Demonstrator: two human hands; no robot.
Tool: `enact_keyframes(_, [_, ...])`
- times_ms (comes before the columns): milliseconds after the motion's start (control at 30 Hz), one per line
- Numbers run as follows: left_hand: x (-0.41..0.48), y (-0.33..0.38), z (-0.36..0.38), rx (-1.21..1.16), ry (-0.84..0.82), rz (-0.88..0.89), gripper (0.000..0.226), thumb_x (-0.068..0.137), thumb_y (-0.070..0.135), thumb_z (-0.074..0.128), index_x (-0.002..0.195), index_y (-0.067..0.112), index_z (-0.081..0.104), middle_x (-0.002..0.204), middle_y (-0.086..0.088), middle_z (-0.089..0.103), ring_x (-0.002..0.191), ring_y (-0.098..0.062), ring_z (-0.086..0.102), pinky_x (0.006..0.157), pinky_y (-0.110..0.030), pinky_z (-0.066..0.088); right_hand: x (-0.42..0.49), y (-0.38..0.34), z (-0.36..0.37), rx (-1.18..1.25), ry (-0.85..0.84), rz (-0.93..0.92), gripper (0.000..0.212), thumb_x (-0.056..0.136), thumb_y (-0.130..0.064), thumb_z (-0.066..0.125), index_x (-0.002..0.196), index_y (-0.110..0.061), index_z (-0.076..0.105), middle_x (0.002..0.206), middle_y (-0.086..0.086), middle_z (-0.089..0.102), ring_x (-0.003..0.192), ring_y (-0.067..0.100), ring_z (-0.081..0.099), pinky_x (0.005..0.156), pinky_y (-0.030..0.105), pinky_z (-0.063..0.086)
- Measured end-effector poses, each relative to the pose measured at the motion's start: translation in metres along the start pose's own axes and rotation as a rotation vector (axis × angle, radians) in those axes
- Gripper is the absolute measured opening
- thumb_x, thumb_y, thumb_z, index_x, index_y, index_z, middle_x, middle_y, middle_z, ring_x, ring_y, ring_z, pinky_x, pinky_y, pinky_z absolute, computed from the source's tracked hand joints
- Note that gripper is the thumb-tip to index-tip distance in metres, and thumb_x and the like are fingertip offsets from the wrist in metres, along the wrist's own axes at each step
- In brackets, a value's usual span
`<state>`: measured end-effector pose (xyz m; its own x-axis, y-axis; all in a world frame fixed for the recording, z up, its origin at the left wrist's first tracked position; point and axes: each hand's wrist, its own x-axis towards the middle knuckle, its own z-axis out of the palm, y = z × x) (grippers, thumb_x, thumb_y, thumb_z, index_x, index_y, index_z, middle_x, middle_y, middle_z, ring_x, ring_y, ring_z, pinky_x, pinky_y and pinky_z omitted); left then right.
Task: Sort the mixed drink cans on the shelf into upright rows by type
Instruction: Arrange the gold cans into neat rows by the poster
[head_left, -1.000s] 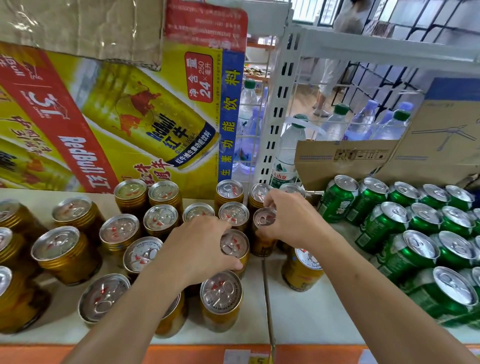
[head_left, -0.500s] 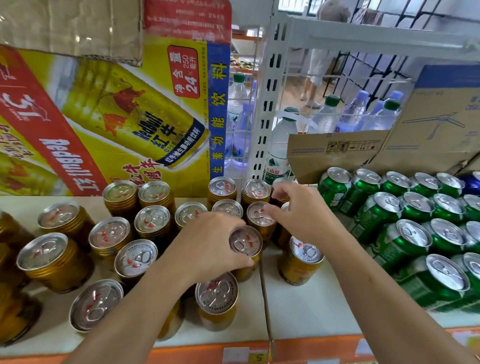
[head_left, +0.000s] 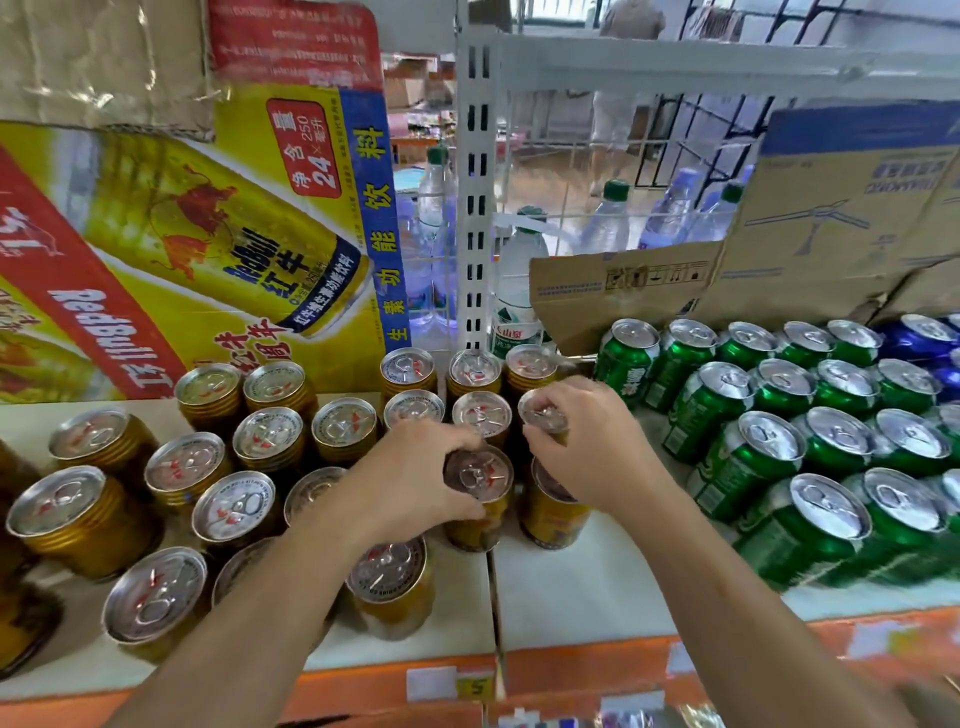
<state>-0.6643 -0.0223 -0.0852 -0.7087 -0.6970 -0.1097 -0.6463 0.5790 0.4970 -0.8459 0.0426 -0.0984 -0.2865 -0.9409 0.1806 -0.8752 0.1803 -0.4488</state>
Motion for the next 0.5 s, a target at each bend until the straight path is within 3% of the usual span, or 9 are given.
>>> enact_keyframes(100, [-0.003,0.001,0.004,-0.025,-0.003,0.0,0.06,0.073,0.034,0.081,0.127,0.029,0.055,0.124,0.011,0.058,0.099,0.001,0.047,0.072,-0.003,0.033,-0.01,0.006,-0.003,0.017,-0.048,0.017,0.044,0.088,-0.036,0.064,0.13,-0.024,0.057,0.136,-0.003,0.05,0.123,0.022,0.045,0.101,0.031,0.038])
enact_keyframes(200, [-0.007,0.004,0.015,-0.08,0.003,-0.096,0.071,0.065,0.046,0.083,0.124,0.03,0.046,0.118,0.012,0.055,0.1,-0.005,0.05,0.073,-0.013,0.037,-0.019,0.01,-0.006,0.1,-0.161,0.064,0.067,0.087,-0.042,0.066,0.146,-0.028,0.038,0.151,-0.005,0.032,0.134,0.018,0.036,0.108,0.032,0.034])
enact_keyframes(333, [-0.007,0.008,0.026,-0.087,0.061,-0.191,0.067,0.07,0.043,0.08,0.123,0.028,0.04,0.12,0.004,0.057,0.097,-0.011,0.052,0.074,-0.023,0.039,-0.029,0.014,-0.011,0.197,-0.279,0.071,0.091,0.079,-0.041,0.076,0.151,-0.031,0.021,0.154,-0.012,0.018,0.136,0.013,0.031,0.097,0.02,0.029])
enact_keyframes(500, [-0.006,0.016,0.027,-0.088,0.055,-0.194,0.07,0.075,0.04,0.078,0.131,0.025,0.039,0.13,0.002,0.052,0.103,-0.011,0.049,0.08,-0.023,0.039,-0.03,0.017,-0.012,0.245,-0.24,0.059,0.097,0.074,-0.034,0.08,0.15,-0.035,0.021,0.152,-0.011,0.021,0.124,0.008,0.035,0.092,0.021,0.031])
